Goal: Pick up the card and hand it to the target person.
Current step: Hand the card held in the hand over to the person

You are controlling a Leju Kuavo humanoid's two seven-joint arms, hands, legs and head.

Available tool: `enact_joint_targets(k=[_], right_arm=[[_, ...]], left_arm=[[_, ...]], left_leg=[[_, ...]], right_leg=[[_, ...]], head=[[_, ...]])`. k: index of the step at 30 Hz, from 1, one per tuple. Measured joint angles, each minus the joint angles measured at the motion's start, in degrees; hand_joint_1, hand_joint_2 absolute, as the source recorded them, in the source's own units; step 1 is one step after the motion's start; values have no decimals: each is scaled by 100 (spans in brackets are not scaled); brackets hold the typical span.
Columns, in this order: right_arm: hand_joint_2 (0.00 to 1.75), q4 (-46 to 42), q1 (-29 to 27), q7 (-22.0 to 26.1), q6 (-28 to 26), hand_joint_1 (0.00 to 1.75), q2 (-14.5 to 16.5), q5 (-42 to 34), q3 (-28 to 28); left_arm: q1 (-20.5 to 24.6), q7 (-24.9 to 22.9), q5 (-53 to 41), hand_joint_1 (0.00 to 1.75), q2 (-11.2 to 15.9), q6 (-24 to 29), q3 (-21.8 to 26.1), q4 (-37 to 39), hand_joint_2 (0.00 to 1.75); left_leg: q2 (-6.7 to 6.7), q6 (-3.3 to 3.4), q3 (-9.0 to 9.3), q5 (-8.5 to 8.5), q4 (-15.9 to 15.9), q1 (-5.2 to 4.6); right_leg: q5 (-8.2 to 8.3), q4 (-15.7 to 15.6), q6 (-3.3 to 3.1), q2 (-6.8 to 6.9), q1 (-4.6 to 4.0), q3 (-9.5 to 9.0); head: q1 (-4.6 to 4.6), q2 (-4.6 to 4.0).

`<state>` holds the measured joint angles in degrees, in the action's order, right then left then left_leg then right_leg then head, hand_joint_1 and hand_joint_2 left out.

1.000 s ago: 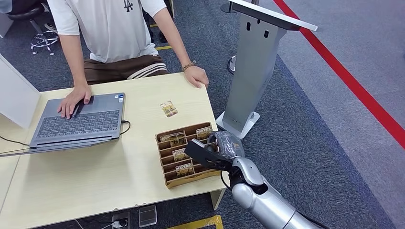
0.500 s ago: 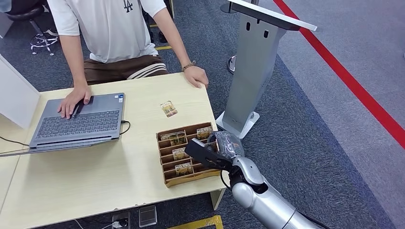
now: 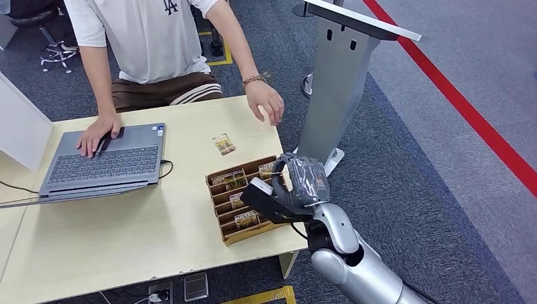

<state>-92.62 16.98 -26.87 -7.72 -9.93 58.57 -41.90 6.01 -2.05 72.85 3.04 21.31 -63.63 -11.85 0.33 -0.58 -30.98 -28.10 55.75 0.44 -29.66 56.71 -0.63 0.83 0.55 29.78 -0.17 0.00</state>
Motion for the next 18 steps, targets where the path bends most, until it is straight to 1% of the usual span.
enact_joint_targets(k=[5, 8, 10, 12, 15, 18], right_arm=[[175, -625, -30, 175, -310, 161, -110, 264, 0], [175, -828, -38, 501, -880, 161, -143, 329, 0], [175, -871, -47, 764, -1317, 161, -154, 357, 0], [175, -871, -64, 966, -1637, 161, -160, 384, 0], [175, -833, -101, 1191, -1956, 161, -154, 432, -2], [175, -752, -115, 1320, -2154, 161, -131, 481, -3]], left_arm=[[0, 2, 0, 0, 2, 26, 0, 0, 175], [1, 1, 0, 0, 2, 27, 0, 0, 175], [2, 0, 0, 0, 1, 28, 0, 0, 175], [3, 1, 0, 0, 0, 28, 0, 0, 175], [4, 2, 0, 0, -1, 28, 0, 0, 175], [5, 2, 0, 0, -2, 30, 0, 0, 175]], left_leg=[[0, 0, 1, 0, 0, 0], [0, 0, 1, 0, 0, 0], [0, 0, 1, 0, 0, 0], [0, 0, 1, 0, 0, 0], [0, 0, -1, 0, 0, 0], [0, 0, -2, 0, 0, 0]], right_leg=[[0, 0, 0, 0, 0, -1], [0, 0, 0, 0, 0, -2], [0, 0, 0, 0, 0, -2], [0, 0, 0, 0, 0, -2], [0, 0, 0, 0, 0, -2], [0, 0, 0, 0, 0, -2]], head=[[-2, 0], [-3, 0], [-2, 0], [-1, 0], [1, 0], [-2, 0]])
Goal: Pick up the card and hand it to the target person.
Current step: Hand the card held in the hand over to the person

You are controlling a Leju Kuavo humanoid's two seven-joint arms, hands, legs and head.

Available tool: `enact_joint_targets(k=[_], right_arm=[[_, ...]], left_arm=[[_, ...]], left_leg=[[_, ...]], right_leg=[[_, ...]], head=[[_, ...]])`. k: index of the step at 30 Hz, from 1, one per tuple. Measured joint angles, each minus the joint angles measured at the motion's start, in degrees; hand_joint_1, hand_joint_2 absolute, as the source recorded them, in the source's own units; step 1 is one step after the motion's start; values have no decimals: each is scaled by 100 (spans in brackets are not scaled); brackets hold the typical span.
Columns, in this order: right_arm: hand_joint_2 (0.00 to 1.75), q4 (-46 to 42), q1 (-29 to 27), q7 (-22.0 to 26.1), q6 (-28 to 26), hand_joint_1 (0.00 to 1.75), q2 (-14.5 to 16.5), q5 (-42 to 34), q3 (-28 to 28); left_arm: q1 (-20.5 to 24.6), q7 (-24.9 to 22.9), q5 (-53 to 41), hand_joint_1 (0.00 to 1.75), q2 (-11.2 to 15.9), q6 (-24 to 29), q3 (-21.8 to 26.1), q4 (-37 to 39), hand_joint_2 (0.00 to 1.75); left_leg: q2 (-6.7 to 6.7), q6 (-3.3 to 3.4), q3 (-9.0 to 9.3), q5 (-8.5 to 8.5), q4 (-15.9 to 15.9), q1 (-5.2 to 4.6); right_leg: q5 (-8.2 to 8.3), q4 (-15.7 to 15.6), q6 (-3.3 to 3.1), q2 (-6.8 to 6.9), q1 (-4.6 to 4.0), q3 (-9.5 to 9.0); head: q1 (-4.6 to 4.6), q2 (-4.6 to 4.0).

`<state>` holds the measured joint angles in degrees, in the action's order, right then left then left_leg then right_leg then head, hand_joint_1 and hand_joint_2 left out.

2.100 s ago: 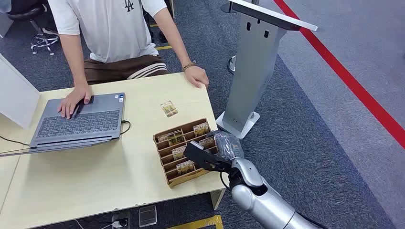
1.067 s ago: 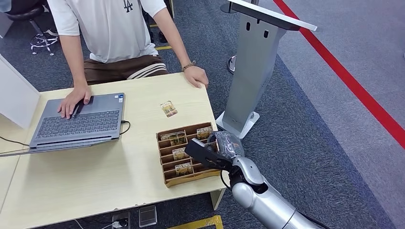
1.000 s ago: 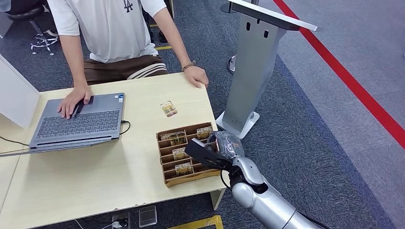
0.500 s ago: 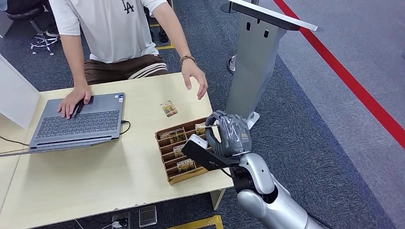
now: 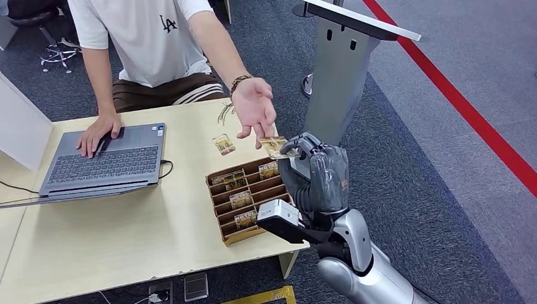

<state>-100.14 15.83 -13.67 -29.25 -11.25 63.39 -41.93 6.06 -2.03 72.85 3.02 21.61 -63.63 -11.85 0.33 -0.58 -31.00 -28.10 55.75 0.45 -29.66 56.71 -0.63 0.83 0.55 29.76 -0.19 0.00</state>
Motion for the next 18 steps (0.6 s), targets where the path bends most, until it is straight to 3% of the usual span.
enact_joint_targets(k=[7, 11, 12, 16, 18], right_arm=[[175, 281, 3, 62, -160, 161, 61, -56, -1], [175, 390, 2, 58, -160, 6, 67, -96, 1], [175, 412, 2, 61, -158, 3, 69, -99, 1], [175, 511, 7, 178, -148, 0, 102, -374, 1], [175, 562, 14, 423, -99, 0, 134, -1099, 5]], left_arm=[[1, 38, 28, 0, 1, -144, 1, 0, 175], [2, 189, 33, 0, 2, -345, 2, 0, 175], [2, 223, 33, 0, 2, -394, 2, 0, 175], [3, 284, 37, 0, 1, -452, 2, 0, 0], [3, 294, 67, 0, 2, -362, 2, 0, 0]], left_leg=[[0, 0, 0, 0, 0, 0], [-1, 0, -1, 0, 0, 0], [-1, 0, -1, 0, 0, 0], [-1, 0, -2, 0, 0, 0], [-1, 0, -2, 0, 0, 0]], right_leg=[[0, 0, 0, 1, 0, -1], [0, 0, 0, 1, 0, 0], [0, 0, 0, 1, 0, 0], [0, 0, 0, 1, 0, 1], [0, 0, -1, 1, 0, 1]], head=[[-2, 0], [2, 0], [3, 0], [2, 0], [-1, 0]])
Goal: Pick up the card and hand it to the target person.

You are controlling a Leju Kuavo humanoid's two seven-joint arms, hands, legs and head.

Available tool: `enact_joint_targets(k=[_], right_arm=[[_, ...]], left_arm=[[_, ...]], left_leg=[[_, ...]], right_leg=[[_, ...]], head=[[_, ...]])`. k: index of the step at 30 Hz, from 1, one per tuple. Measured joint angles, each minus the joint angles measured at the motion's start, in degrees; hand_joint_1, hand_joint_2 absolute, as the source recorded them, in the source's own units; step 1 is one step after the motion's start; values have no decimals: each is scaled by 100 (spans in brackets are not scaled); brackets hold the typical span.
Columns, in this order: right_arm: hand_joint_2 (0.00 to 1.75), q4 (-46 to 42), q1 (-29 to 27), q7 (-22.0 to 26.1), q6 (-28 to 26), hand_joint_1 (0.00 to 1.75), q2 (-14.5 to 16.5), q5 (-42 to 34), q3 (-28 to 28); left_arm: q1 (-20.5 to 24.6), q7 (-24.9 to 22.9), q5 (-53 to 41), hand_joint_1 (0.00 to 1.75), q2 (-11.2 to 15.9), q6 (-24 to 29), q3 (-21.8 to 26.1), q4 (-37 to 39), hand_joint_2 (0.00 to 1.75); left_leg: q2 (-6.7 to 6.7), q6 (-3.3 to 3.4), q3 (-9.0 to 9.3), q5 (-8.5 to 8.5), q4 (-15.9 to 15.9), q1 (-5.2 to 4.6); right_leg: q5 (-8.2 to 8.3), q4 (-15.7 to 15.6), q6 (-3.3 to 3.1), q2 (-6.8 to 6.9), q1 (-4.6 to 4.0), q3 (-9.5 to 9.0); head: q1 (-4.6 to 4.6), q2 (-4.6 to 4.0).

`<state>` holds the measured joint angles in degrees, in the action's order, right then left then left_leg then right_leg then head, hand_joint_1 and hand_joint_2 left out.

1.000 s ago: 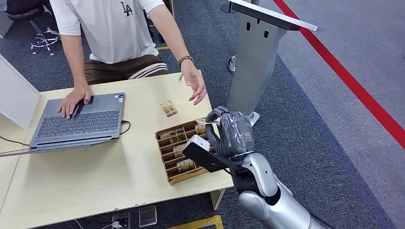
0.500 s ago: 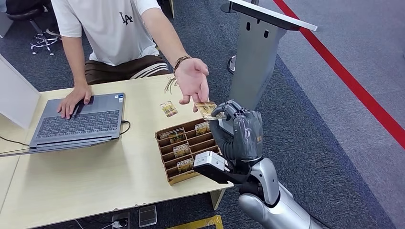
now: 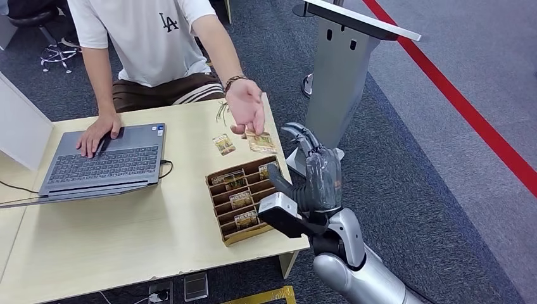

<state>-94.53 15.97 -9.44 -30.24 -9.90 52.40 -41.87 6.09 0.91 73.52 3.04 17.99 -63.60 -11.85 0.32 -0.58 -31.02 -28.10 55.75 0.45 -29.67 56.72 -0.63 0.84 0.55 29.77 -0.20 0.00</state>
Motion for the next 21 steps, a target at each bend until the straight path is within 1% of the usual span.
enact_joint_targets(k=[3, 7, 9, 12, 13, 15, 21], right_arm=[[175, 94, 6, 497, 217, 0, 51, -1701, 44], [175, 225, -18, 983, 750, 0, 76, -3745, 201], [175, 266, -67, 1044, 986, 0, 69, -4549, 289], [175, 291, -218, 910, 1182, 0, 5, -5556, 447], [175, 288, -293, 834, 1192, 0, -40, -5778, 506], [175, 256, -453, 676, 1155, 0, -145, -5979, 610], [175, 72, -744, 175, 1136, 0, -434, -5808, 802]], left_arm=[[-1, -6, 51, 0, 0, 145, 2, 0, 0], [-1, -70, 55, 0, 0, 249, 2, 0, 0], [-1, -127, 55, 0, 0, 262, 2, 0, 0], [-3, -200, 51, 0, -2, 257, 2, 0, 0], [-3, -210, 51, 0, -3, 256, 2, 0, 0], [-5, -210, 51, 0, -4, 256, 2, 0, 0], [-2, -194, 51, 0, -4, 261, 2, 0, 0]], left_leg=[[0, 0, 1, 0, 0, 0], [0, 0, 2, 0, 0, 0], [0, 0, 2, 0, 1, 0], [0, 0, 2, 0, 1, 0], [0, 1, 1, -1, 1, 0], [-1, 1, -1, -1, 1, 0], [2, 0, 1, -2, 1, 0]], right_leg=[[0, 0, 0, 0, 0, 0], [0, 0, 0, 0, 0, 0], [0, -1, 0, 0, 0, 1], [0, -2, 0, 1, 1, 3], [0, -2, 0, 1, 1, 3], [0, -3, 0, 1, 1, 4], [0, -4, 0, -1, 1, 3]], head=[[-4, 0], [1, 0], [4, 0], [5, 0], [4, 0], [4, 0], [4, 0]])
